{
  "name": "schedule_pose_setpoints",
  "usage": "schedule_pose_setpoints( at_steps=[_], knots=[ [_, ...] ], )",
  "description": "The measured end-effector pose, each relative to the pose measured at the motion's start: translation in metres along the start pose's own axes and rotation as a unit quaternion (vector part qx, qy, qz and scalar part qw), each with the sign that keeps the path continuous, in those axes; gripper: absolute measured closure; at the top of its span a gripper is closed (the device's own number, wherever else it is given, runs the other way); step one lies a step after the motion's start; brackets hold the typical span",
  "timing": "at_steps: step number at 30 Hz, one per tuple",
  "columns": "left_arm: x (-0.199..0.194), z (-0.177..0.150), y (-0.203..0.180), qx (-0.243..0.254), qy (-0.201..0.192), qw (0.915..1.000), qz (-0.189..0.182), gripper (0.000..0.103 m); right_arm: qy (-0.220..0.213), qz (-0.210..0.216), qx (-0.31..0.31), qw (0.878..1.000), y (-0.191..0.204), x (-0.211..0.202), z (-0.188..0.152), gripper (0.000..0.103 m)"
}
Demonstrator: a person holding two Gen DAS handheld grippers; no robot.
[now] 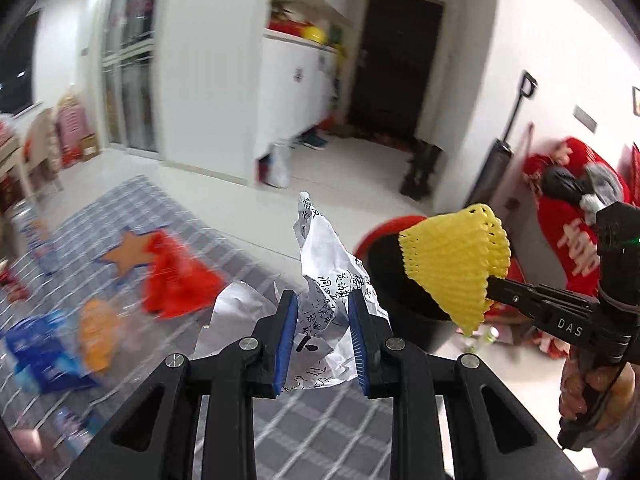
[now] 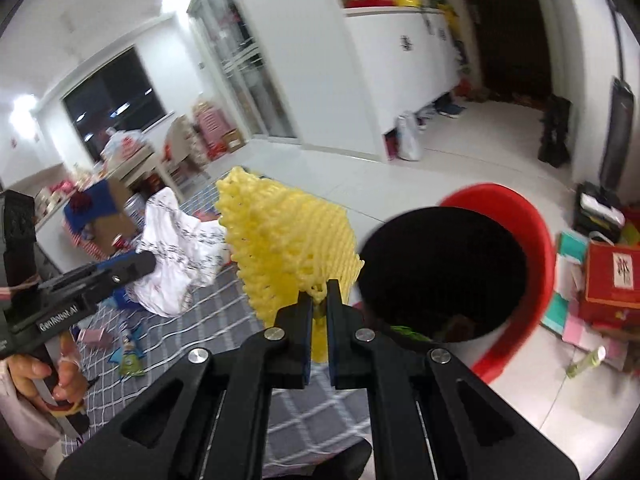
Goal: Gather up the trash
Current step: 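Carry the net and paper to the black bin and open both tools, then return both tools to the table toward the drink pouch and pink box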
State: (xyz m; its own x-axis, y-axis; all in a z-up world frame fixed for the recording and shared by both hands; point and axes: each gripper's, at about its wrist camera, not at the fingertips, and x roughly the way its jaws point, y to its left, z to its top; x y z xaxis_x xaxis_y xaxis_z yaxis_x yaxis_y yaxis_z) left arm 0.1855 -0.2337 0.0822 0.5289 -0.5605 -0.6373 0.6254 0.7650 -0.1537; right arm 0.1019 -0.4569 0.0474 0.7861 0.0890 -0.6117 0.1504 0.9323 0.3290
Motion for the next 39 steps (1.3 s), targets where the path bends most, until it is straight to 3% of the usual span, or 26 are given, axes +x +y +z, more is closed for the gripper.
schedule_pose_setpoints(
  at_steps=[8, 15, 22, 27, 29, 33, 36, 39],
  knots=[
    [0.085, 0.026, -0.077, 0.045, 0.037, 0.9976, -0.037, 0.000, -0.007, -0.026, 0.037, 0.999, -0.057, -0.005, 0.005, 0.096],
    [0.153, 0.020, -0.121, 0.106, 0.071, 0.9918, -0.002, 0.000, 0.000, -0.029, 0.068, 0.997, -0.087, 0.006, 0.008, 0.096],
    [0.165, 0.016, -0.124, 0.094, 0.078, 0.9924, 0.014, 0.000, 0.020, -0.033, 0.078, 0.996, -0.099, 0.029, 0.012, 0.096],
    [0.147, 0.016, -0.108, 0.075, 0.057, 0.9951, 0.029, 0.000, 0.041, -0.048, 0.060, 0.996, -0.094, 0.048, 0.013, 0.095],
    [0.138, 0.016, -0.101, 0.068, 0.052, 0.9960, 0.027, 0.000, 0.049, -0.057, 0.055, 0.996, -0.093, 0.055, 0.013, 0.092],
    [0.124, 0.016, -0.088, 0.051, 0.041, 0.9973, 0.032, 0.000, 0.054, -0.062, 0.053, 0.995, -0.091, 0.058, 0.013, 0.058],
    [0.108, 0.012, -0.079, 0.038, 0.030, 0.9982, 0.034, 0.000, 0.051, -0.065, 0.045, 0.996, -0.088, 0.053, 0.012, 0.055],
    [0.089, 0.004, -0.067, 0.029, 0.020, 0.9986, 0.040, 0.000, 0.051, -0.063, 0.038, 0.996, -0.079, 0.049, 0.011, 0.046]
  ],
)
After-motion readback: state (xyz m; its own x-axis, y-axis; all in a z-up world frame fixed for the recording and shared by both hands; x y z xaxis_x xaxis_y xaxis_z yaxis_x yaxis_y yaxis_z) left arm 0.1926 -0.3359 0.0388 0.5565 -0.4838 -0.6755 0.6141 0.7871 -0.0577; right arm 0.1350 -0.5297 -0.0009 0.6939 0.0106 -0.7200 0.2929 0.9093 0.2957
